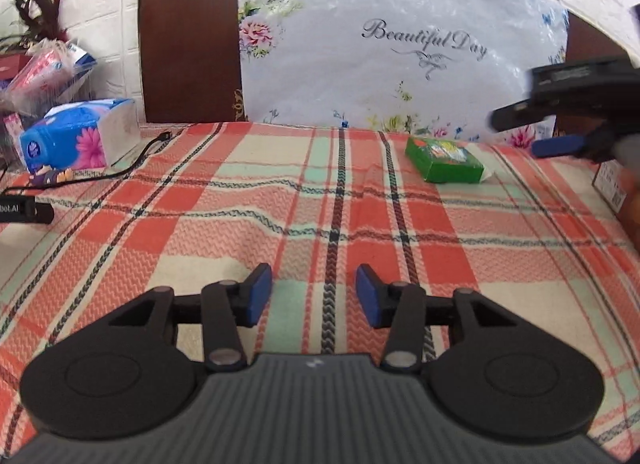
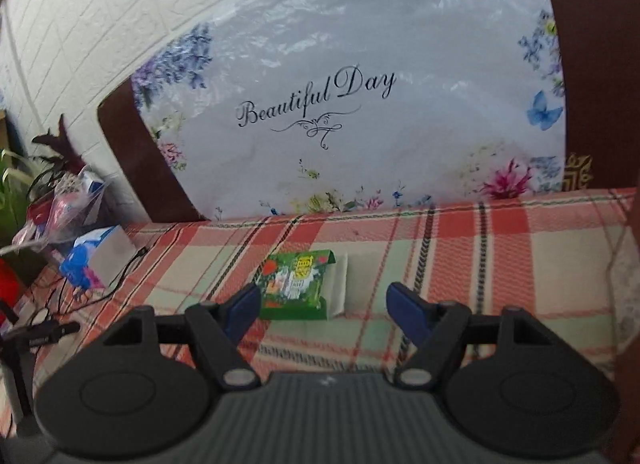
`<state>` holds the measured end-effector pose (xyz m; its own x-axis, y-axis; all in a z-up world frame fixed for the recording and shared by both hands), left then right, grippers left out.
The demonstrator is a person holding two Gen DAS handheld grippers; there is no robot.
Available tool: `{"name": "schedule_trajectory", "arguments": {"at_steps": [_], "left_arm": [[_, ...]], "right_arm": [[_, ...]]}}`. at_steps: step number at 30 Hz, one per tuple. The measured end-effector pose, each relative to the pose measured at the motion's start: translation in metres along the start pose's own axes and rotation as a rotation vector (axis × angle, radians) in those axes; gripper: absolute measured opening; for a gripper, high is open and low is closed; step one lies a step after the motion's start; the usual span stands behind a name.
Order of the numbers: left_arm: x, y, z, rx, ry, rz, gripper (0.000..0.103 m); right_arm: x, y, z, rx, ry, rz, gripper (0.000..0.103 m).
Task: Organize objects
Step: 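Grasp the green printed box on the table with the right gripper, then carry the green printed box into the brown box and release it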
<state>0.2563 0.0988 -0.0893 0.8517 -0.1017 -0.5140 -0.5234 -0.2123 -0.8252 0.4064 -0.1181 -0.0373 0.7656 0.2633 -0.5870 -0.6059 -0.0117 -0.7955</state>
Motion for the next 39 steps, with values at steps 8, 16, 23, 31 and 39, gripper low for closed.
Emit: {"name": "schedule_trajectory", "arguments": {"at_steps": [8, 16, 23, 31, 39], "left_arm": [[0.000, 0.000, 0.012, -0.110, 0.044, -0.010, 0.049], [0.000, 0.000, 0.012, -0.127, 0.055, -0.007, 0.051], [0.000, 0.007, -0.007, 0.002, 0.001, 0.045, 0.062], [-0.077, 0.070, -0.178, -0.155, 0.433, 0.464, 0.061], [-0.089, 0.128, -0.272, 0.051, 0.444, 0.605, 0.046]], "right_arm": [[0.082, 0.019, 0.046, -0.182, 0.130, 0.132, 0.086], [0.015, 0.058, 0.035, -0.235, 0.105, 0.120, 0.063], [-0.130, 0.160, 0.004, -0.296, 0.125, 0.163, 0.064], [-0.218, 0.219, -0.058, -0.121, 0.245, 0.130, 0.093], [-0.218, 0.222, -0.050, -0.220, 0.204, 0.099, 0.064]]}}
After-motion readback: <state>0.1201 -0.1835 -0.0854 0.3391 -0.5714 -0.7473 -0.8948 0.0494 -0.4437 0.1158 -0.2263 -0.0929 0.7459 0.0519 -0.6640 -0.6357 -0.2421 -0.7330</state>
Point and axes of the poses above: each gripper's, at about its wrist camera, not at the fingertips, and x roughly the way its jaws point, z to its left, y to its underside, the point moved 10 cm from there along x, roughly the way its jaws point, and after that the axes turned 13 degrees about -x, right-handed, at the moved point
